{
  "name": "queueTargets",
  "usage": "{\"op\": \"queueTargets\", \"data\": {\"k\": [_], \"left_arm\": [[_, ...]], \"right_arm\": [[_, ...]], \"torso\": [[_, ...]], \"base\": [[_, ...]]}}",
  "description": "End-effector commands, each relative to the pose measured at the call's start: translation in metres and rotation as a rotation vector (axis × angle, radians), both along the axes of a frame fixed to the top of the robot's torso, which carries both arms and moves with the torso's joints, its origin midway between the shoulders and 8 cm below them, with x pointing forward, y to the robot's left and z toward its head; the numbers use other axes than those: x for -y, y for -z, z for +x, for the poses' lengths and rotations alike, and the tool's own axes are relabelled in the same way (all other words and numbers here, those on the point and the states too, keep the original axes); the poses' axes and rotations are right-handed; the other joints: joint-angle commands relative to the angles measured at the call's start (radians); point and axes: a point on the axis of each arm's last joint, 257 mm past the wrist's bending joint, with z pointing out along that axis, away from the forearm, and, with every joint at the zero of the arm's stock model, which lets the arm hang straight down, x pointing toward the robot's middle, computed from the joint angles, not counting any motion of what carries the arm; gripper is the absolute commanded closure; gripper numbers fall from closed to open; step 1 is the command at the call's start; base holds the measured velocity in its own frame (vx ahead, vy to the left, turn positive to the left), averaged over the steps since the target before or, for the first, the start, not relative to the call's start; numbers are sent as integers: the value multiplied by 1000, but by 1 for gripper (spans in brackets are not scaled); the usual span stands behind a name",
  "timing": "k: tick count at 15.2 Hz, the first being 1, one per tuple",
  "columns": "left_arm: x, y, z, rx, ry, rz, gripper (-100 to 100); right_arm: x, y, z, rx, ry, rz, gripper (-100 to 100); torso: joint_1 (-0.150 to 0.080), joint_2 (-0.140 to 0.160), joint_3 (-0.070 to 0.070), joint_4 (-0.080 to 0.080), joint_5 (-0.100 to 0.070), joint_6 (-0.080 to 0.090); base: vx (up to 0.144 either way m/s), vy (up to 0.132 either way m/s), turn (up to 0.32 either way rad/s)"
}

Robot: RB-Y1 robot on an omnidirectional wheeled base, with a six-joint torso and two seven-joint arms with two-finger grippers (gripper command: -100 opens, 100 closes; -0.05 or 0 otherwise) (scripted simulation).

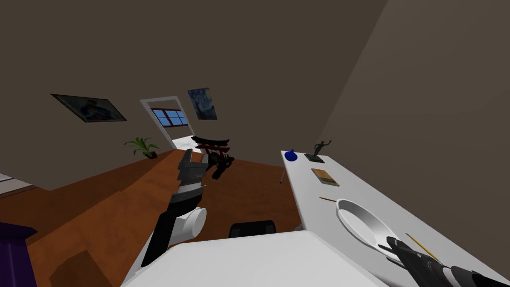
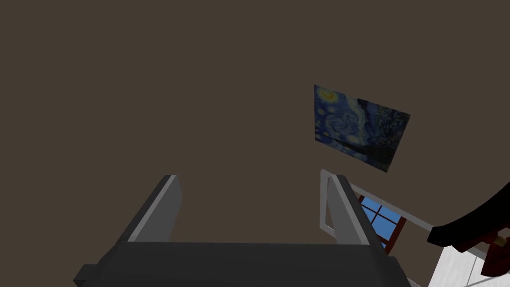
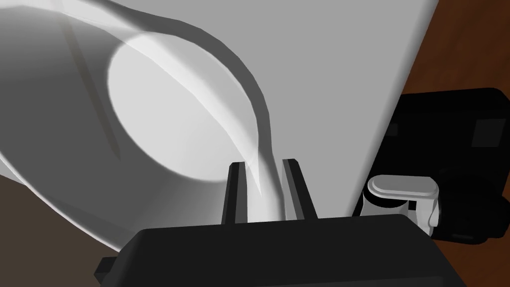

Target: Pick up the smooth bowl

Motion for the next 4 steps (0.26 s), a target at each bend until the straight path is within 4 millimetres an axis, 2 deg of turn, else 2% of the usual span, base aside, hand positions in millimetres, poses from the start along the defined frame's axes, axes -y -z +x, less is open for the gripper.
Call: {"op": "queueTargets", "data": {"k": [1,3,4], "left_arm": [[0,0,0,0,0,0,0],[0,0,0,0,0,0,0],[0,0,0,0,0,0,0]], "right_arm": [[-5,-1,-12,-14,-22,-5,100],[-6,-2,-10,0,-10,5,100],[-5,-1,-11,-5,-12,2,100]], "torso": [[0,0,0,0,0,0],[1,-1,0,0,0,1],[1,0,0,0,1,0]], "base": [[112,-5,-100],[115,8,-101],[49,6,-14]]}}
